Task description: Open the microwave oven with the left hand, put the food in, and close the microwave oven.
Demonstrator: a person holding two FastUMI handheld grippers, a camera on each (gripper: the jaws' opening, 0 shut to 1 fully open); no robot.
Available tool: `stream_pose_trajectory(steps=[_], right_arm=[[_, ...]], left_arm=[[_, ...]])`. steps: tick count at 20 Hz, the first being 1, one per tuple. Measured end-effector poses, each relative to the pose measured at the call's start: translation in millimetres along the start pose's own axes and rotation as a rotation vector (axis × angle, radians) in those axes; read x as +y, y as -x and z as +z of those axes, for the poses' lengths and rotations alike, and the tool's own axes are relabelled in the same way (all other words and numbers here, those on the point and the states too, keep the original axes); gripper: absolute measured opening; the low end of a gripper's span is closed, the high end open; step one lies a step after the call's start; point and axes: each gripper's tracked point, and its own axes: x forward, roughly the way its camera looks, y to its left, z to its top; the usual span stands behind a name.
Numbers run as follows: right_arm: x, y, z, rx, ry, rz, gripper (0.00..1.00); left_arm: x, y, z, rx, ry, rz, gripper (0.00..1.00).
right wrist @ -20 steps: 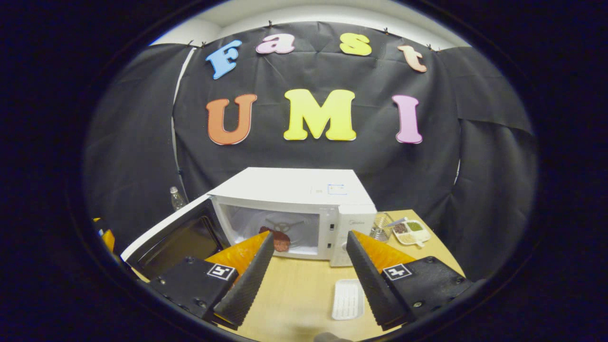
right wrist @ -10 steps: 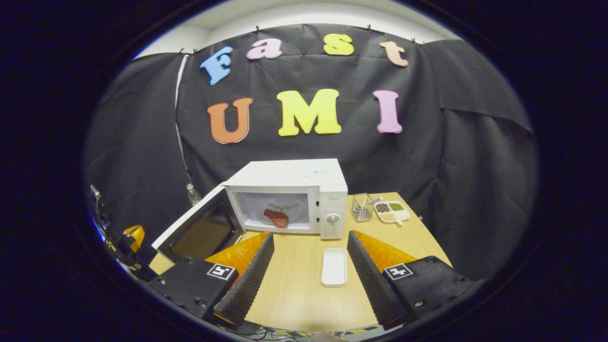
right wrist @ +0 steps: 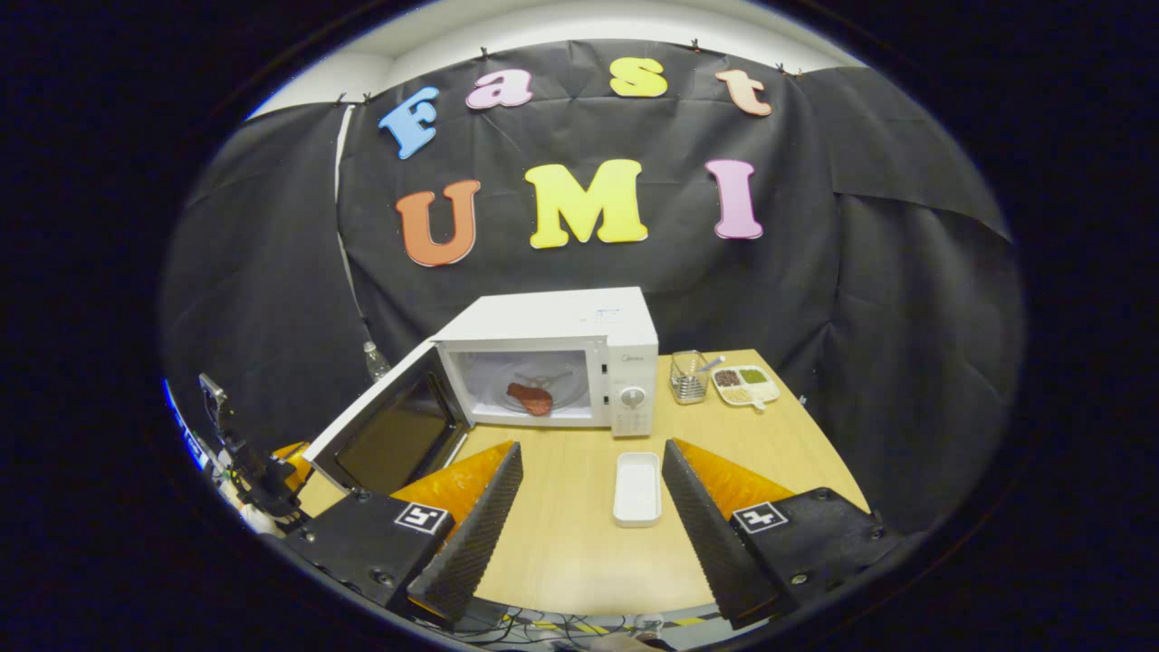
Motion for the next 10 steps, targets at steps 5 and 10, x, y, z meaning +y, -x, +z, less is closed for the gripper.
stream_pose_trajectory(steps=[5,10], right_arm=[[-13.0,0.4,-9.9,0.024,0.008,-0.009,0.99],[-24.4,-8.0,-22.9,0.062,-0.022,0.024,0.99]], left_arm=[[-21.9,-3.4,8.8,-0.009,-0.041,-0.008,0.00],[-69.6,-1.8,12.3,0.001,-0.057,-0.060,0.00]])
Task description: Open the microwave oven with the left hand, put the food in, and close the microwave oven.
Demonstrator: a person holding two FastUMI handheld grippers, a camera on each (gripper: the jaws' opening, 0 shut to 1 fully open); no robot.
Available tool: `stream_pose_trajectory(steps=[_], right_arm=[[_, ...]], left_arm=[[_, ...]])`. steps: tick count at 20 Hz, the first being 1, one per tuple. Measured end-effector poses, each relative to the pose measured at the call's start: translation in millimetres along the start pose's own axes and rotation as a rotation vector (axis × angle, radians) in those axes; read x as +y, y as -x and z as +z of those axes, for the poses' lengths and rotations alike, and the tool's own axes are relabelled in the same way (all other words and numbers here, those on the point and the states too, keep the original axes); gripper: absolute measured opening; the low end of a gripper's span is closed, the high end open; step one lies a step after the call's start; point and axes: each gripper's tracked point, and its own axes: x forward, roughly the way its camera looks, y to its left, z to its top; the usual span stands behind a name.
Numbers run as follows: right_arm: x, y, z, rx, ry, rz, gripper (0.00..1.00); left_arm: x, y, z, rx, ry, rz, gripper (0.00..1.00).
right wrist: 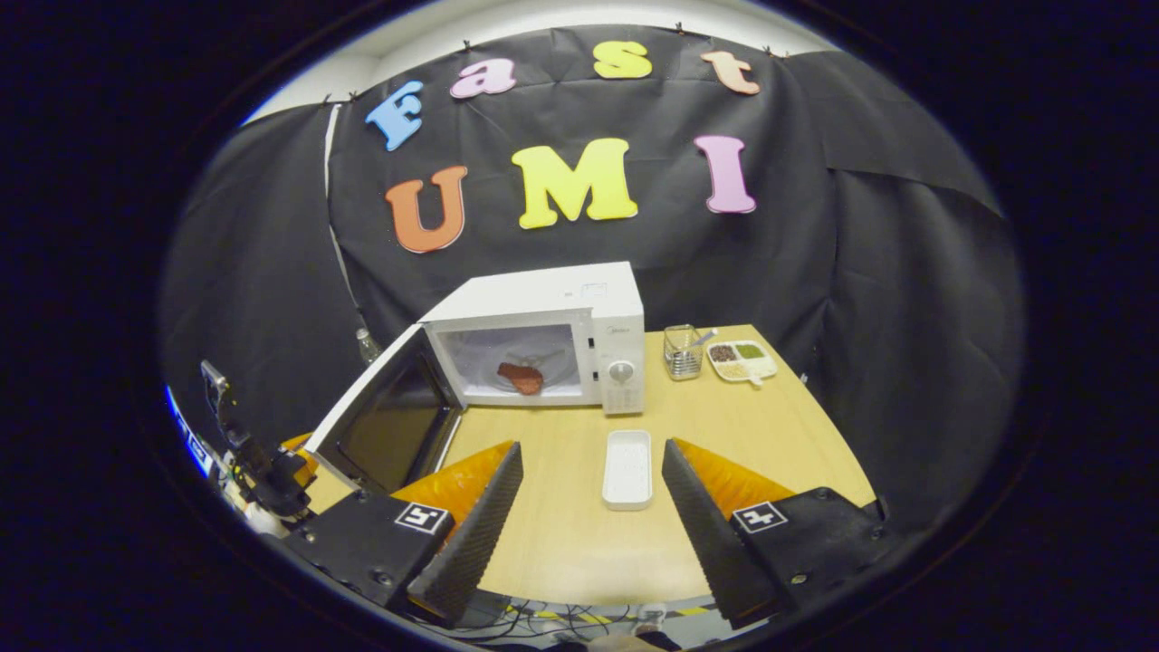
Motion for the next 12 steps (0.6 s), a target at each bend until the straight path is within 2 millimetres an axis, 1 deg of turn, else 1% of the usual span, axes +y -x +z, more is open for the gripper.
stream_pose_trajectory(steps=[2,4,6,10,12], right_arm=[[-8.5,-3.2,1.8,-0.009,0.016,0.005,0.99],[-16.3,-5.0,3.2,-0.011,0.025,0.016,0.99],[-26.4,-6.2,8.4,-0.014,0.017,0.025,0.99],[-54.2,-8.8,12.7,-0.017,0.020,0.015,0.99],[-72.1,-9.1,14.6,-0.015,0.004,0.003,0.99]], left_arm=[[-23.8,-1.1,3.0,0.007,-0.018,-0.016,0.00],[-48.1,-2.8,11.8,-0.007,-0.026,-0.030,0.00],[-75.8,-7.7,19.3,-0.004,0.003,-0.054,0.00],[-122.7,-20.4,35.7,-0.017,0.007,-0.094,0.00],[-142.6,-28.4,42.3,-0.025,-0.003,-0.115,0.00]])
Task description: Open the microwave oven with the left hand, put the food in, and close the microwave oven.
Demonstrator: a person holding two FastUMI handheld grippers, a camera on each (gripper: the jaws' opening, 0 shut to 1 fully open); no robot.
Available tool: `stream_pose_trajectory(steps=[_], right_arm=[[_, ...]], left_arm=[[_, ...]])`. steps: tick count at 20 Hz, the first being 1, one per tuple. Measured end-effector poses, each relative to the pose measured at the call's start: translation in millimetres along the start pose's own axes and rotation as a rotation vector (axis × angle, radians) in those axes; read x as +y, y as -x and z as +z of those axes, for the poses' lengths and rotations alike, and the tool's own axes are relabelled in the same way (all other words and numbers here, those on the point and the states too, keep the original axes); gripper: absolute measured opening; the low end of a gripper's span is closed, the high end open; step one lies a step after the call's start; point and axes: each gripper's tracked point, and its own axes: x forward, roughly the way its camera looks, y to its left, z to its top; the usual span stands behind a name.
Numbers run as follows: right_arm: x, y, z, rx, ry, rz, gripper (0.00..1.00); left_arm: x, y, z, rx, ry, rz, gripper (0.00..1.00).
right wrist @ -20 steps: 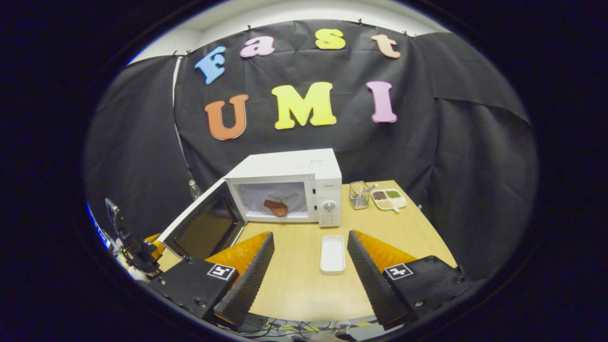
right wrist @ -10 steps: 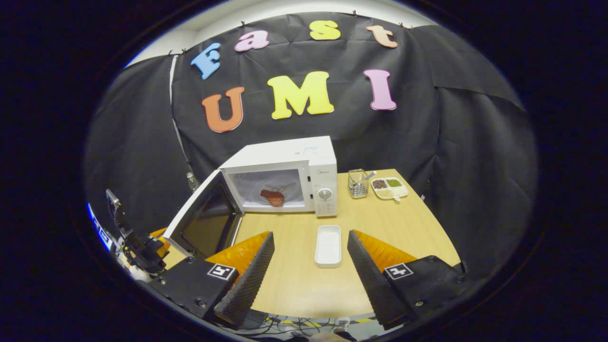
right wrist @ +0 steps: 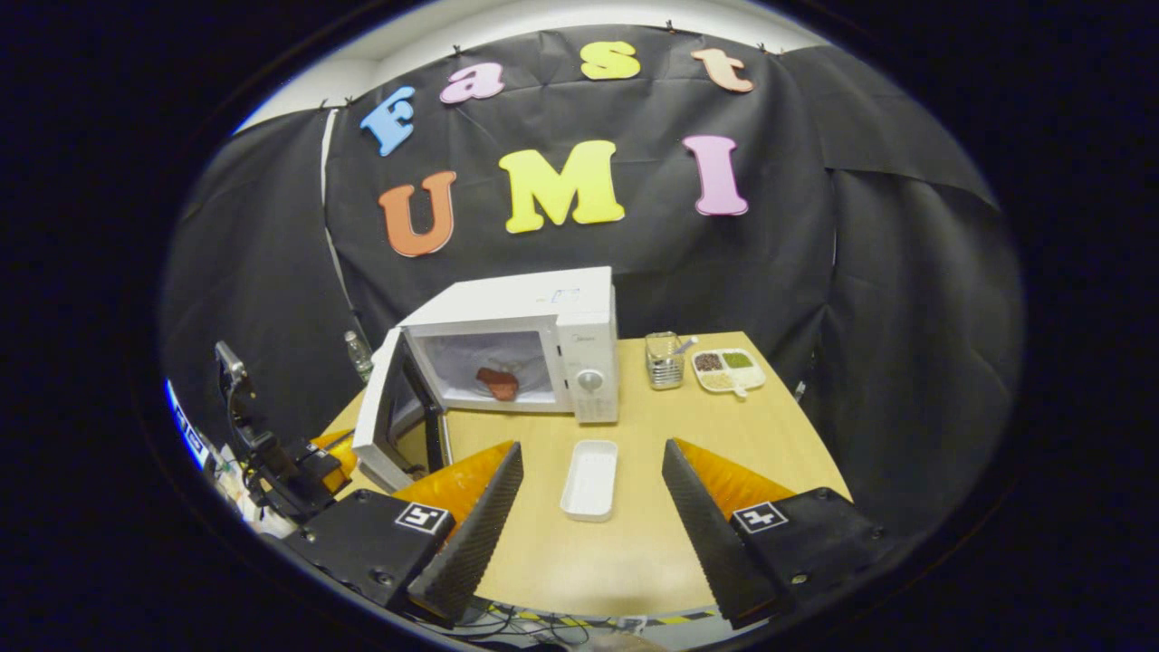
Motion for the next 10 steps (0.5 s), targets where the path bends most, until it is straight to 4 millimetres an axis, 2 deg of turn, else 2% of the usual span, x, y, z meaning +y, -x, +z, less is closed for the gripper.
stream_pose_trajectory(steps=[5,10], right_arm=[[-36.1,-2.9,3.8,-0.002,-0.039,-0.025,0.99],[-54.8,-12.0,-1.5,0.020,-0.065,-0.028,0.99]], left_arm=[[-40.8,-28.2,12.7,-0.004,-0.006,-0.047,0.00],[-74.0,-58.8,29.4,-0.018,-0.025,-0.082,0.00]])
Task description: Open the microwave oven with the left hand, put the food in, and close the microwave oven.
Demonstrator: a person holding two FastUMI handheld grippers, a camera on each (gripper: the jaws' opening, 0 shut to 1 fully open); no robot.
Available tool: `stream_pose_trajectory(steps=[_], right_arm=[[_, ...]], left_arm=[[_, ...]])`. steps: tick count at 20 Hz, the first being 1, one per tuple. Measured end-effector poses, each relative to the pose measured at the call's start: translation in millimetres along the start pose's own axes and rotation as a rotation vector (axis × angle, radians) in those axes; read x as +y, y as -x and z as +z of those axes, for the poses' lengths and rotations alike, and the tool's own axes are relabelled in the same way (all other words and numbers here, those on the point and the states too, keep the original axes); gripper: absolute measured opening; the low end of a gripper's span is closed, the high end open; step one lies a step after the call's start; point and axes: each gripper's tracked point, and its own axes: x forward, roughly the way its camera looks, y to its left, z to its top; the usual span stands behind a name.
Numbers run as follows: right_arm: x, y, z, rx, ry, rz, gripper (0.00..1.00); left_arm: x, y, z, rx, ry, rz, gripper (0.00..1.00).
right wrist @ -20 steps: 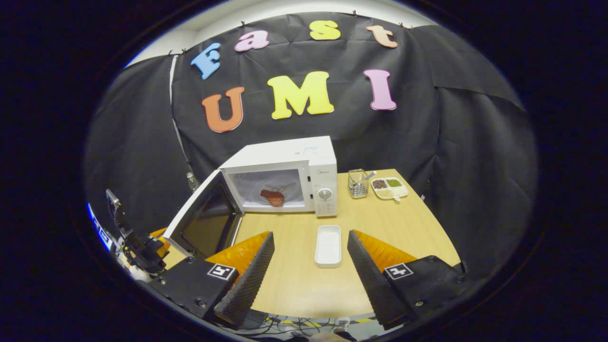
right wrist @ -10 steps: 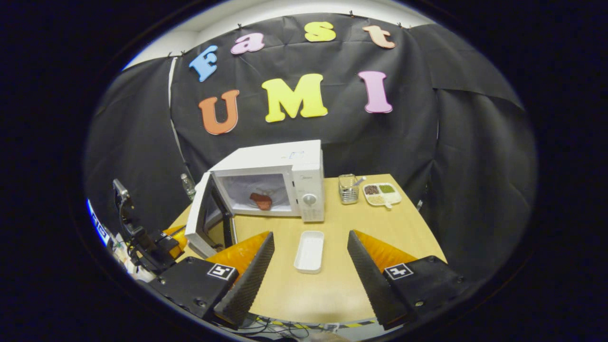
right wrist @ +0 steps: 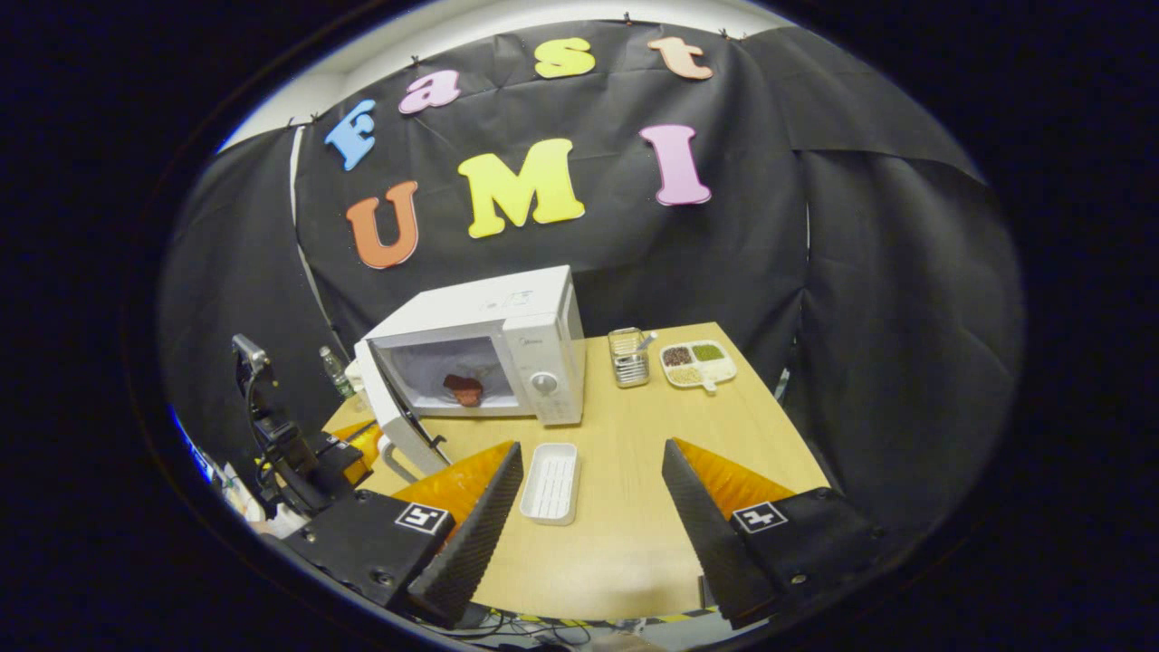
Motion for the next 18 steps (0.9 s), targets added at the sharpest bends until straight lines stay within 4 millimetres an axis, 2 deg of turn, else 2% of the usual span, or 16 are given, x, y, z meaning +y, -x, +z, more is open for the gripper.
stream_pose_trajectory(steps=[5,9,18], right_arm=[[-20.1,-10.7,1.9,0.014,-0.004,-0.013,0.99],[-33.9,-24.2,0.3,0.028,-0.012,-0.024,0.99],[-41.9,-51.2,10.2,0.035,-0.020,-0.020,0.99]], left_arm=[[-30.1,-33.8,14.5,-0.013,0.008,-0.033,0.00],[-42.0,-61.7,20.3,-0.006,0.006,-0.048,0.00],[-52.5,-113.5,21.6,0.007,0.027,-0.052,0.00]])
